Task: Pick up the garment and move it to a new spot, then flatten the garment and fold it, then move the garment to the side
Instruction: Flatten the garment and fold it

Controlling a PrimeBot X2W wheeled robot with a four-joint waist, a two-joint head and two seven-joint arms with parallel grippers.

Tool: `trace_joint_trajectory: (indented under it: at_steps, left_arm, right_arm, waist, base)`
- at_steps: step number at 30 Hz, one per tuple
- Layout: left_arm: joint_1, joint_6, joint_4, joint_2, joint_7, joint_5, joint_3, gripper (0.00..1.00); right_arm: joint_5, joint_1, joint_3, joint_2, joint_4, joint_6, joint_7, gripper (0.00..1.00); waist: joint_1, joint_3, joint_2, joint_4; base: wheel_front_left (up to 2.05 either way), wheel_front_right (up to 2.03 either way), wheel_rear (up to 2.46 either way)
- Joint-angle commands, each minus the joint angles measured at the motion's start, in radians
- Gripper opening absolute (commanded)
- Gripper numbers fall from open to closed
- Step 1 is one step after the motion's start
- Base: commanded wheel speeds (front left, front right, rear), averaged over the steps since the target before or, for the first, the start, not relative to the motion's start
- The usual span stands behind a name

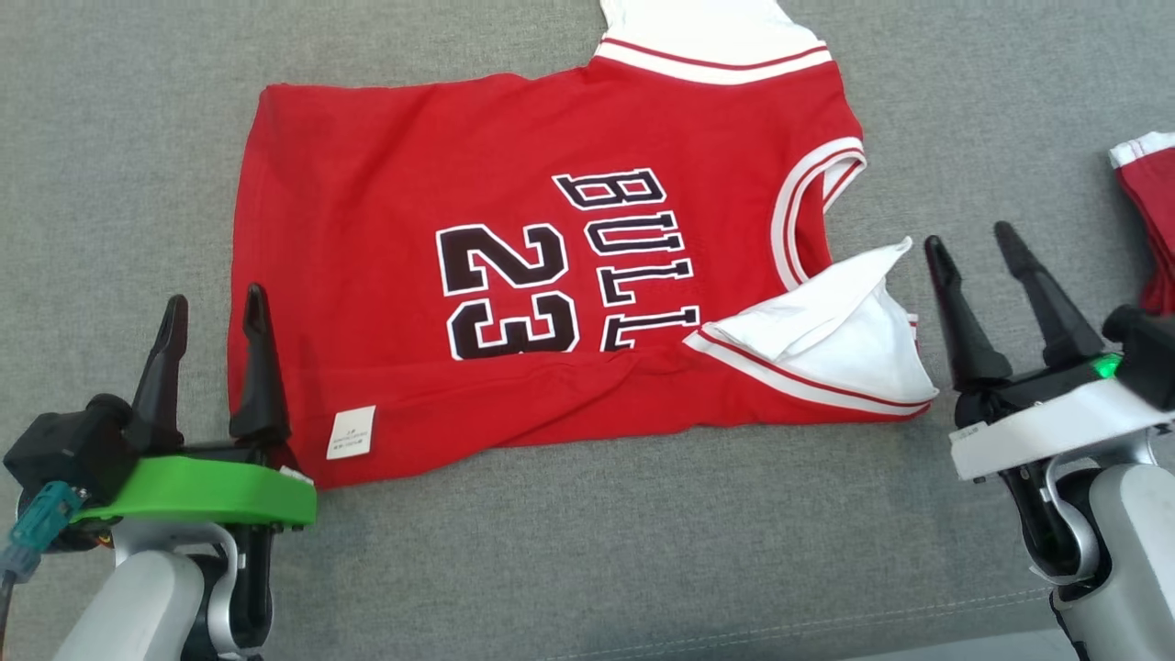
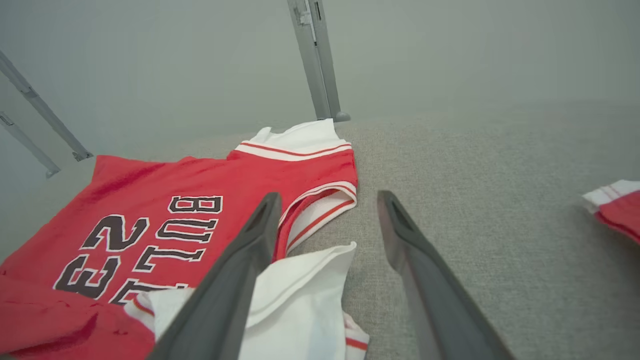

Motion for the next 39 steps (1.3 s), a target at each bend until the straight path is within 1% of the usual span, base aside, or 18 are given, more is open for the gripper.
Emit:
trace_joint_trajectory:
  at_steps: [1,3,4,7,8,9,13,20,30,33,39]
  left_arm:
    - [-0.023,0.006,-0.004,-0.015,-0.01,0.039,0.014,1.0]
    - [-0.034,0.009,-0.016,-0.039,-0.017,0.093,0.053,1.0]
    - [-0.042,0.01,-0.051,-0.071,-0.016,0.181,0.107,1.0]
    - [-0.025,-0.012,-0.084,-0.112,-0.016,0.295,0.179,1.0]
    - [-0.014,-0.021,-0.087,-0.123,-0.016,0.321,0.195,1.0]
    - [-0.014,-0.021,-0.087,-0.123,-0.016,0.321,0.195,1.0]
    - [0.026,-0.061,-0.07,-0.141,-0.016,0.408,0.24,1.0]
    - [0.081,-0.115,-0.032,-0.185,-0.016,0.441,0.289,1.0]
    - [0.099,-0.17,0.016,-0.221,-0.017,0.472,0.295,1.0]
    - [0.117,-0.185,0.044,-0.233,-0.016,0.468,0.289,1.0]
    - [0.199,-0.207,0.114,-0.269,-0.017,0.442,0.269,1.0]
  right_arm:
    - [-0.037,0.017,-0.025,0.015,-0.006,0.0,-0.04,1.0]
    - [-0.105,0.027,-0.07,0.042,-0.02,0.0,-0.087,1.0]
    - [-0.157,0.033,-0.113,0.08,-0.035,0.0,-0.111,1.0]
    - [-0.223,0.046,-0.158,0.121,-0.058,0.0,-0.125,1.0]
    - [-0.241,0.05,-0.164,0.13,-0.065,0.0,-0.127,1.0]
    - [-0.241,0.05,-0.164,0.13,-0.065,0.0,-0.127,1.0]
    - [-0.277,0.067,-0.174,0.151,-0.065,0.0,-0.132,1.0]
    - [-0.28,0.078,-0.174,0.176,-0.048,0.0,-0.131,1.0]
    - [-0.275,0.07,-0.164,0.173,-0.036,0.0,-0.132,1.0]
    - [-0.269,0.089,-0.155,0.178,-0.011,0.0,-0.131,1.0]
    - [-0.247,0.143,-0.129,0.196,0.08,0.0,-0.131,1.0]
  waist:
    - [0.0,-0.021,0.0,-0.012]
    - [0.0,-0.033,0.0,-0.017]
    - [0.0,-0.043,0.0,-0.022]
    - [0.0,-0.055,0.0,-0.027]
    - [0.0,-0.059,0.0,-0.029]
    - [0.0,-0.059,0.0,-0.029]
    - [0.0,-0.068,0.0,-0.031]
    - [0.0,-0.072,0.0,-0.026]
    - [0.0,-0.06,0.0,-0.015]
    - [0.0,-0.054,0.0,-0.012]
    - [0.0,-0.042,0.0,-0.001]
  base:
    - [0.0,0.0,0.0]
    - [0.0,0.0,0.0]
    - [0.0,0.0,0.0]
    - [0.0,0.0,0.0]
    - [0.0,0.0,0.0]
    - [0.0,0.0,0.0]
    - [0.0,0.0,0.0]
    - [0.0,0.0,0.0]
    - [0.0,0.0,0.0]
    - [0.0,0.0,0.0]
    - [0.0,0.0,0.0]
